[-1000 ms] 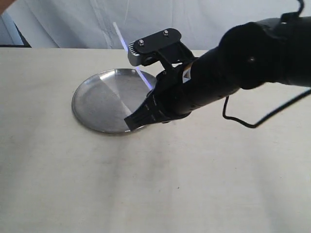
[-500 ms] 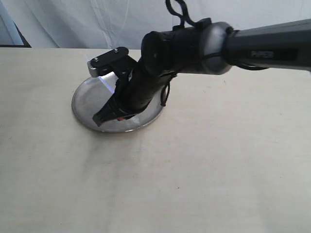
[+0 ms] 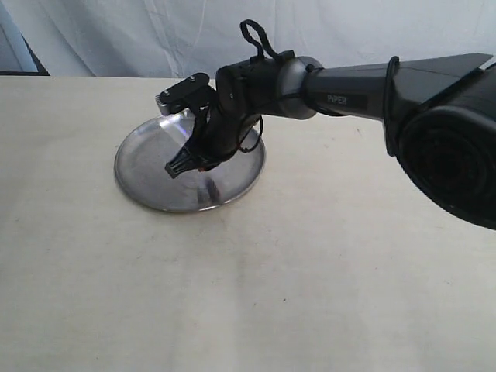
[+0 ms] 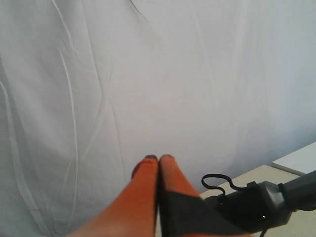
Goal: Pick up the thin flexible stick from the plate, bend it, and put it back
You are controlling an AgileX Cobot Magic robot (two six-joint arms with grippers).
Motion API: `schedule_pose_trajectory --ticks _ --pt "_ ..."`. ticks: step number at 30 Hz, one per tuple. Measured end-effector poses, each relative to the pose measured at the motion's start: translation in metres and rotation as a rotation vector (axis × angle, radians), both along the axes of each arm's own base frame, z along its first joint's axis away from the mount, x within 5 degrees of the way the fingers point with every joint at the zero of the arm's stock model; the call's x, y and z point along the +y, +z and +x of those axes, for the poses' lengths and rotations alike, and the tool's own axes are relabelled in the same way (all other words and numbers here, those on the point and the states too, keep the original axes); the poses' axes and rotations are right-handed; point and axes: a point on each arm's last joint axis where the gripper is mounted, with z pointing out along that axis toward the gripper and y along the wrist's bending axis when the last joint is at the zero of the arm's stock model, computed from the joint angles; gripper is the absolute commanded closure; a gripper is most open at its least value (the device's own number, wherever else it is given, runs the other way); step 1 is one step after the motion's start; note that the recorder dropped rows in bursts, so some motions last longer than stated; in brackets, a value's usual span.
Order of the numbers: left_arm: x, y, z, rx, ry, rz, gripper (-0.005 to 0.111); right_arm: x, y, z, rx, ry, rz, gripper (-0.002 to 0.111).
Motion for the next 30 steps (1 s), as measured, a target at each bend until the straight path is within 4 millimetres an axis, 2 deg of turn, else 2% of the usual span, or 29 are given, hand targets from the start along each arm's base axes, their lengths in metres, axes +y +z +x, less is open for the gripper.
schedule_pose_trajectory --ticks 2,4,7,9,11,16,18,21,23,27,30 --pt "0.002 0.0 0.001 -0.001 0.021 -0.006 0.107 0.0 0.0 0.001 -0.003 -0.005 0.001 0.051" --pt "0.003 0.001 0.002 -0.002 0.037 -0.01 0.107 0.0 0.001 0.001 0.0 -0.008 0.001 0.056" --pt "0.004 0.001 0.003 -0.003 0.054 -0.015 0.107 -0.002 0.007 -0.002 0.014 -0.003 -0.015 0.082" --pt "0.005 0.001 0.003 -0.003 0.062 -0.017 0.107 -0.004 0.021 -0.006 0.027 -0.001 -0.021 0.109" --pt "0.005 0.001 0.003 -0.004 0.069 -0.019 0.107 -0.006 0.037 -0.01 0.033 0.005 -0.027 0.107" --pt "0.005 0.001 0.003 -0.004 0.069 -0.019 0.107 -0.018 0.109 -0.024 -0.058 0.022 -0.018 0.107" --pt "0.005 0.001 0.003 -0.004 0.069 -0.019 0.107 -0.026 0.13 -0.032 -0.105 0.02 -0.031 0.107" --pt "0.005 0.001 0.003 -0.004 0.069 -0.019 0.107 -0.044 0.139 -0.048 -0.135 -0.011 -0.097 0.107" --pt "0.005 0.001 0.003 -0.003 0.068 -0.02 0.107 -0.058 0.13 -0.063 -0.12 -0.042 -0.141 0.107" --pt "0.005 0.001 0.003 -0.003 0.068 -0.02 0.107 -0.087 0.129 -0.106 -0.112 -0.099 -0.146 0.107" --pt "0.005 0.001 0.003 -0.003 0.068 -0.02 0.107 -0.108 0.14 -0.141 -0.122 -0.155 -0.093 0.107"
